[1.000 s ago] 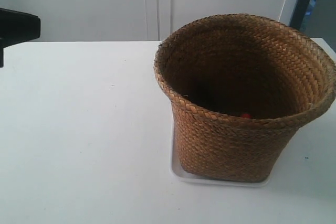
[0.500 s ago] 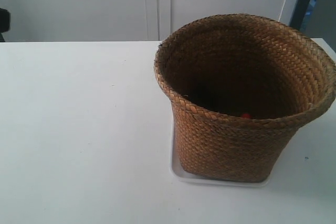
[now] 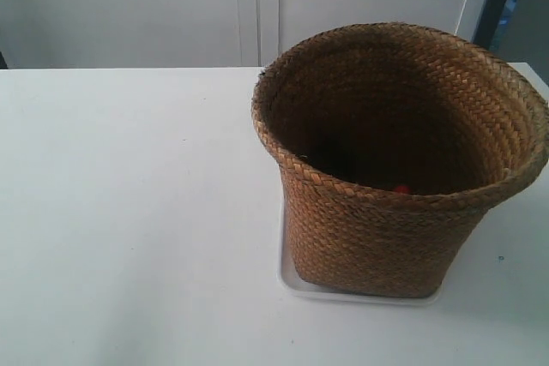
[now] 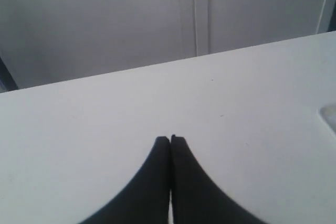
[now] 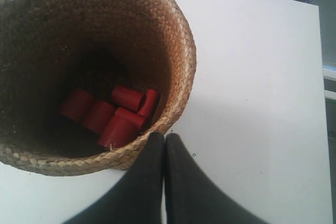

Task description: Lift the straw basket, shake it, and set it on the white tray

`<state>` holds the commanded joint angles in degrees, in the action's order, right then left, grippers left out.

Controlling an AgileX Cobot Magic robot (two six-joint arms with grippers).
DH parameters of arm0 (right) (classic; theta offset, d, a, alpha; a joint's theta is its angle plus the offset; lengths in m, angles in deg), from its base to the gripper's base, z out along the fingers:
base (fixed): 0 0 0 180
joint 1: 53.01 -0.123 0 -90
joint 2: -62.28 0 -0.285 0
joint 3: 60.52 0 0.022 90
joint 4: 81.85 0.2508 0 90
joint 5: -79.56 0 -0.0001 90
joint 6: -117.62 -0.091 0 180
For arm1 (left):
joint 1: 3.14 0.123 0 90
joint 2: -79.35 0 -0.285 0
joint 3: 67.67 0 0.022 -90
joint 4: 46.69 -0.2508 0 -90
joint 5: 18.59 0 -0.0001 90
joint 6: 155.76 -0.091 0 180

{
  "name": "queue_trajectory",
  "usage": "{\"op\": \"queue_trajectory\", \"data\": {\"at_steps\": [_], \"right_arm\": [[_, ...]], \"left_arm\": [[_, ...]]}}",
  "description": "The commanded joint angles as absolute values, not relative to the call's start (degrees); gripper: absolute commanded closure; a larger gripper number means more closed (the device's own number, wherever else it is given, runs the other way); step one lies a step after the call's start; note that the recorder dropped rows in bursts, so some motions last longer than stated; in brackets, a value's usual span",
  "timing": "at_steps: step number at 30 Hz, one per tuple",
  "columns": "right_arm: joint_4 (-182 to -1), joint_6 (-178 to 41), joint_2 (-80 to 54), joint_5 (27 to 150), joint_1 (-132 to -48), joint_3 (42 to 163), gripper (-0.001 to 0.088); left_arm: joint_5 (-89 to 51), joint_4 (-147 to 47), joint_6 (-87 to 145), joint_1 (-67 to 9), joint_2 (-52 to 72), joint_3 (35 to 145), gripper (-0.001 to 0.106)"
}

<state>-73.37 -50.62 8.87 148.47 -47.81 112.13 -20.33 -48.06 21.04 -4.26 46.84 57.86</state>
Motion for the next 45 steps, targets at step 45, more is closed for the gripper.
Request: {"op": "queue_trajectory", "data": {"at_steps": [45], "right_arm": [[-73.4,-50.6,9.0,148.5,-47.8,112.1,0.0865]], "left_arm": [[2.0,-46.7,25.8,-4.5,71.6,35.5,0.105]]}}
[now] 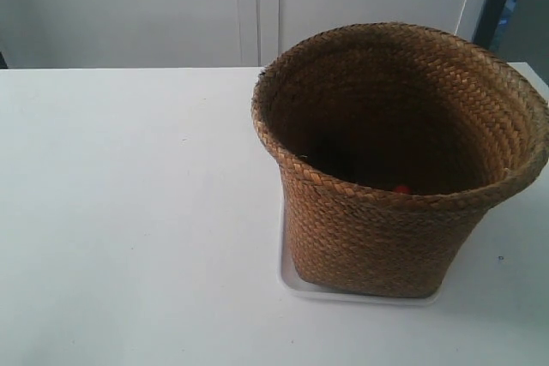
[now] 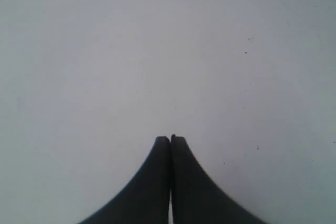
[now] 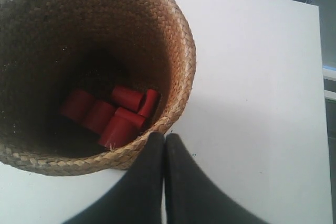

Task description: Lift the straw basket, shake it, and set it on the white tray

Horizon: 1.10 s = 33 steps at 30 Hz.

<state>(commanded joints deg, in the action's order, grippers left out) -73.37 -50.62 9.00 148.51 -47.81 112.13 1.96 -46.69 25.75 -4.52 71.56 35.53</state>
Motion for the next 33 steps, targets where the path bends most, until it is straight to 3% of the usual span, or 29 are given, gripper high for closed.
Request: {"op": "queue_trajectory", "data": {"at_steps": [6,11,17,33], "right_arm": [[-72.5,-51.4,9.1,144.4,-47.8,111.4,0.0865],[-68.7,-52.3,11.8,115.2,-47.8,99.4,0.0865],[-67.3,-52.3,17.1,95.9,-47.8,78.4,0.0865],[-74.0,-51.9,46.7,92.7,-47.8,53.3,0.0865]], "left_arm": [[2.0,-46.7,25.8,-4.5,71.6,35.5,0.105],[2.0,-46.7,25.8,-4.5,71.6,35.5,0.105],[1.9,-46.7,25.7,-4.5,71.6,35.5,0.105],[1.9,-46.7,25.7,-4.5,71.6,35.5,0.105]]}}
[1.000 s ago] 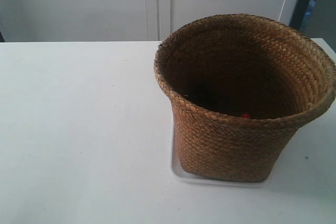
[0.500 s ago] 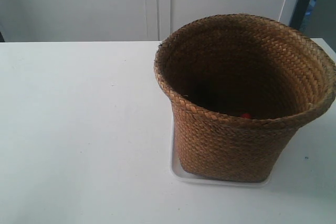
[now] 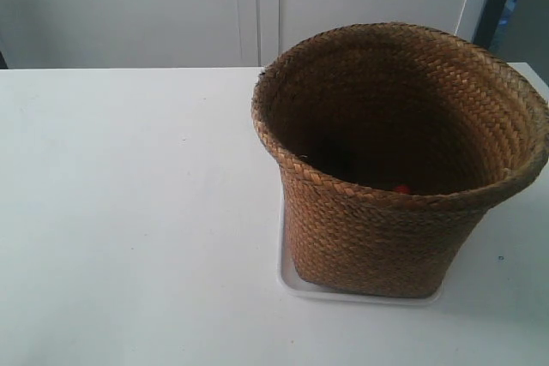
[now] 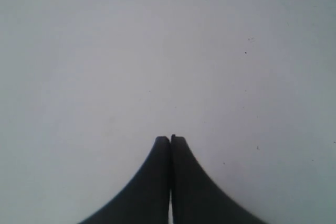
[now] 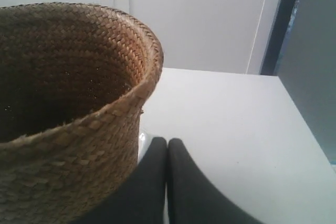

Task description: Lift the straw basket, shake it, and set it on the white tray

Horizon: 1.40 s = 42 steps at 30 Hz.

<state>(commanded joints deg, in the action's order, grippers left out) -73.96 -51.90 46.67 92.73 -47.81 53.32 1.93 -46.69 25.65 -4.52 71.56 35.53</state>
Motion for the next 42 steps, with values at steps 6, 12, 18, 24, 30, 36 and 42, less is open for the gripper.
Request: {"op": "queue_trajectory", "data": {"at_steps": [6,12,18,24,30,36,42], "right_arm": [[-74.0,-51.7,53.0,93.9,-47.8,48.8,0.0865],[-74.0,-51.7,54.5,97.8,-47.8,45.8,0.0865],[-74.0,-51.7,54.5,99.8,-47.8,43.7,0.0865],[-74.0,-51.7,54.5,101.0,-47.8,42.8,0.0865],[-74.0,-51.7,54.5,101.0,-47.8,42.8,0.0865],[-74.0,-51.7,54.5,101.1,-47.8,42.8,0.0865],[-74.0,-51.7,54.5,101.1,-47.8,42.8,0.0865]], "left_arm": [[1.9,-46.7,25.5,-4.5,71.6,35.5,0.105],[1.9,-46.7,25.5,-4.5,71.6,35.5,0.105],[1.9,-46.7,25.5,-4.5,71.6,35.5,0.105],[1.9,-46.7,25.5,-4.5,71.6,35.5,0.105],[1.9,-46.7,25.5,-4.5,71.6,35.5,0.105],[1.9,-46.7,25.5,-4.5,71.6,35.5,0.105],[1.9,-46.7,25.5,-4.5,71.6,35.5,0.105]]}}
